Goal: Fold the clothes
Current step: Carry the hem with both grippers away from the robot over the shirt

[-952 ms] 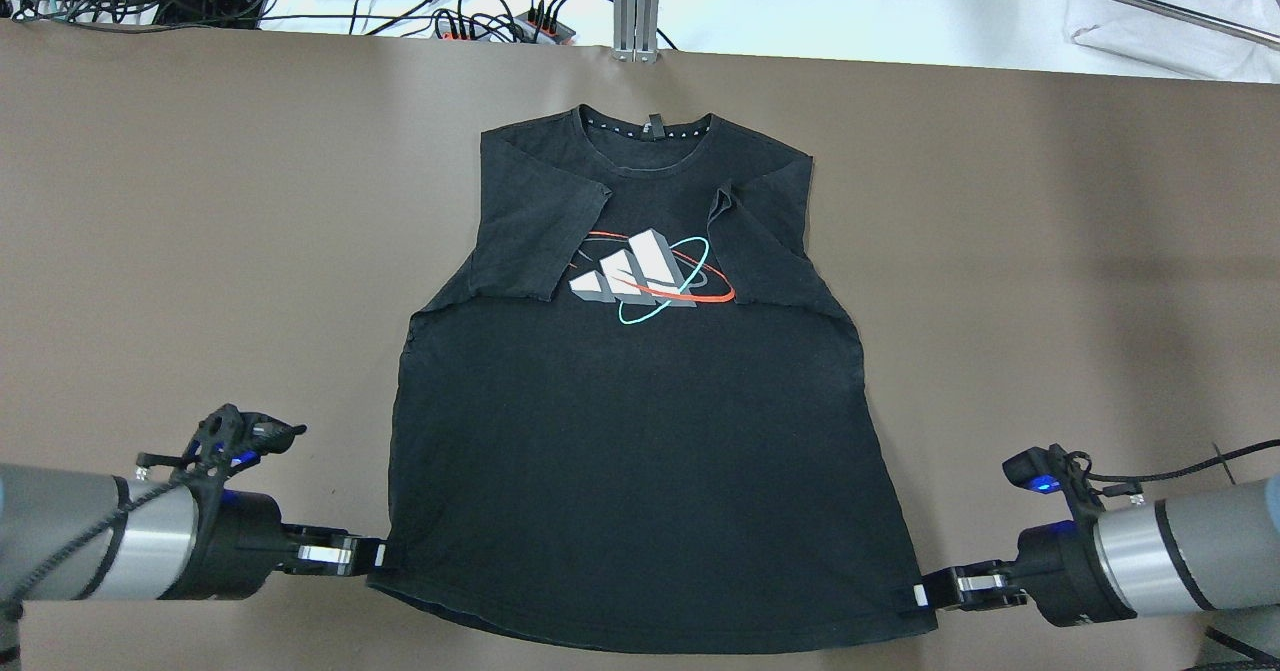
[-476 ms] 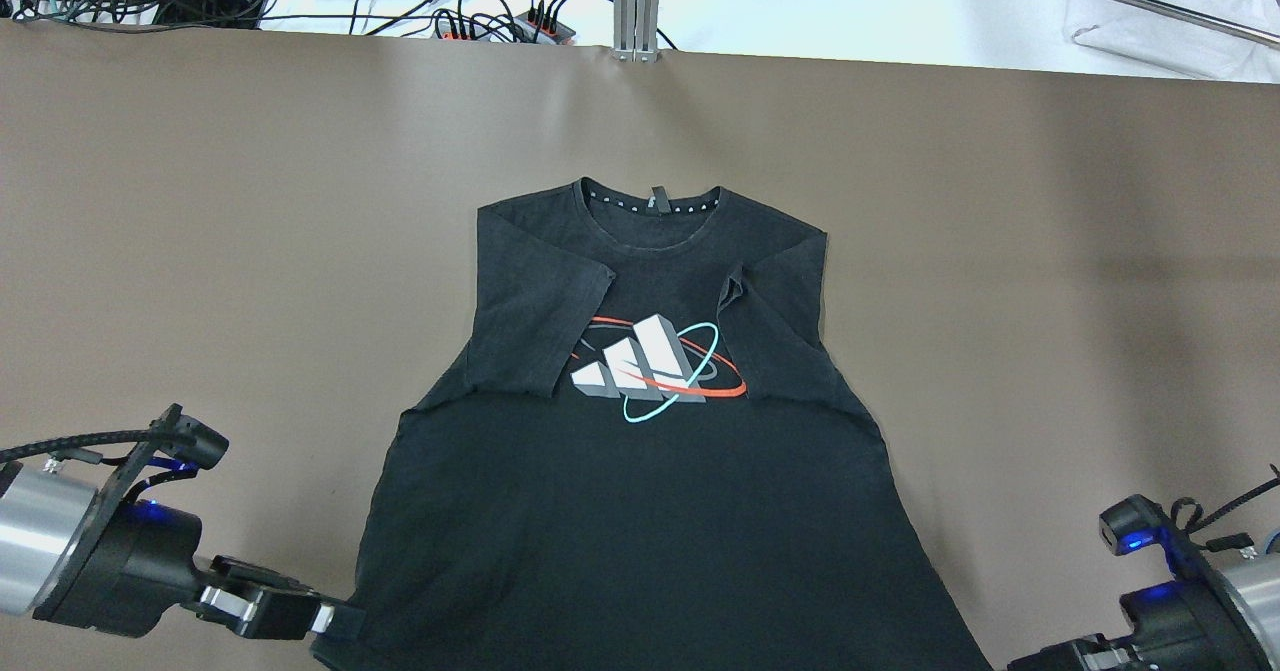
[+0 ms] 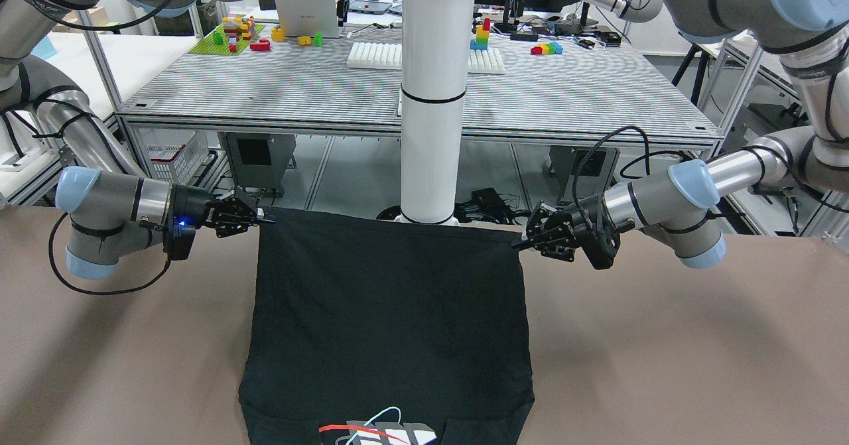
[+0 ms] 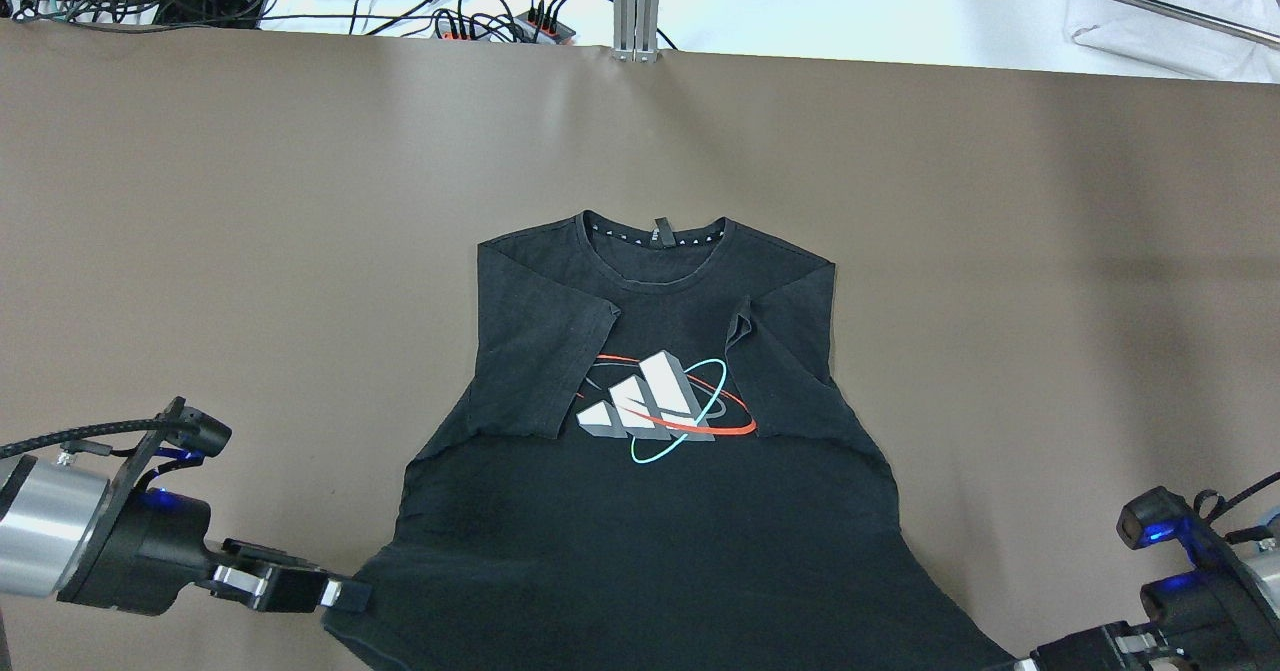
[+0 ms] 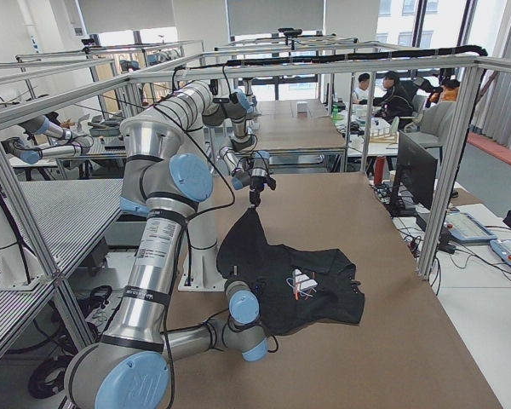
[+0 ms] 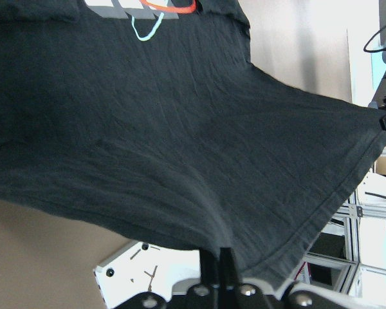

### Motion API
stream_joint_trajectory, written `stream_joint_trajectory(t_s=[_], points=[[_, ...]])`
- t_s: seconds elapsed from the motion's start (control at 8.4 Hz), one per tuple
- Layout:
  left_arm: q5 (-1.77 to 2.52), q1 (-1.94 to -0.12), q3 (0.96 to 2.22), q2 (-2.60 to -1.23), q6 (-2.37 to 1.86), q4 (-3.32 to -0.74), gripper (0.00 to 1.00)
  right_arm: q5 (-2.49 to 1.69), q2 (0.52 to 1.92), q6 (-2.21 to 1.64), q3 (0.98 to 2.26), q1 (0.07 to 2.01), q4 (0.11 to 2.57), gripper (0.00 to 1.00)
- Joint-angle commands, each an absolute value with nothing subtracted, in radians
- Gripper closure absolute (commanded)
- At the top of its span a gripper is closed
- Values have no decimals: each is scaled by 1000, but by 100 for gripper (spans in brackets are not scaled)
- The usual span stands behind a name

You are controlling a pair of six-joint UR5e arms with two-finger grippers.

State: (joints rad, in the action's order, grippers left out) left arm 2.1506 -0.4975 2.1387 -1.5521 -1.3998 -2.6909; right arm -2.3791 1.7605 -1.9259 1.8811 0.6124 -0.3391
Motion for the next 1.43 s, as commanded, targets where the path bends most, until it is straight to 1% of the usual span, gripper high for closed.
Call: stream_joint_trajectory(t_s=[0.0, 0.12, 0.24, 0.48, 0.6, 0.83, 1.07, 1.31], points=[[2111, -579, 2065, -1583, -1402, -2678, 100, -2382, 1636, -1924, 1729, 733, -341, 100], [2114, -622, 2027, -1620, -1404, -2675, 100, -2378, 1587, -1924, 1680, 761, -327, 100], [2131, -673, 1996, -1664, -1404, -2642, 100, -2376, 1536, -1922, 1665, 812, -289, 100], [2231, -791, 1990, -1754, -1405, -2509, 100, -2375, 1459, -1916, 1664, 908, -157, 100], [2217, -796, 1983, -1759, -1410, -2500, 100, -2375, 1454, -1851, 1664, 932, -106, 100], [2201, -813, 1925, -1785, -1407, -2503, 100, -2375, 1456, -1783, 1628, 1015, -84, 100], [2131, -813, 1881, -1822, -1407, -2500, 100, -2362, 1444, -1703, 1544, 1032, -81, 100], [2126, -844, 1765, -1891, -1393, -2502, 100, -2281, 1387, -1663, 1438, 1031, -77, 100]])
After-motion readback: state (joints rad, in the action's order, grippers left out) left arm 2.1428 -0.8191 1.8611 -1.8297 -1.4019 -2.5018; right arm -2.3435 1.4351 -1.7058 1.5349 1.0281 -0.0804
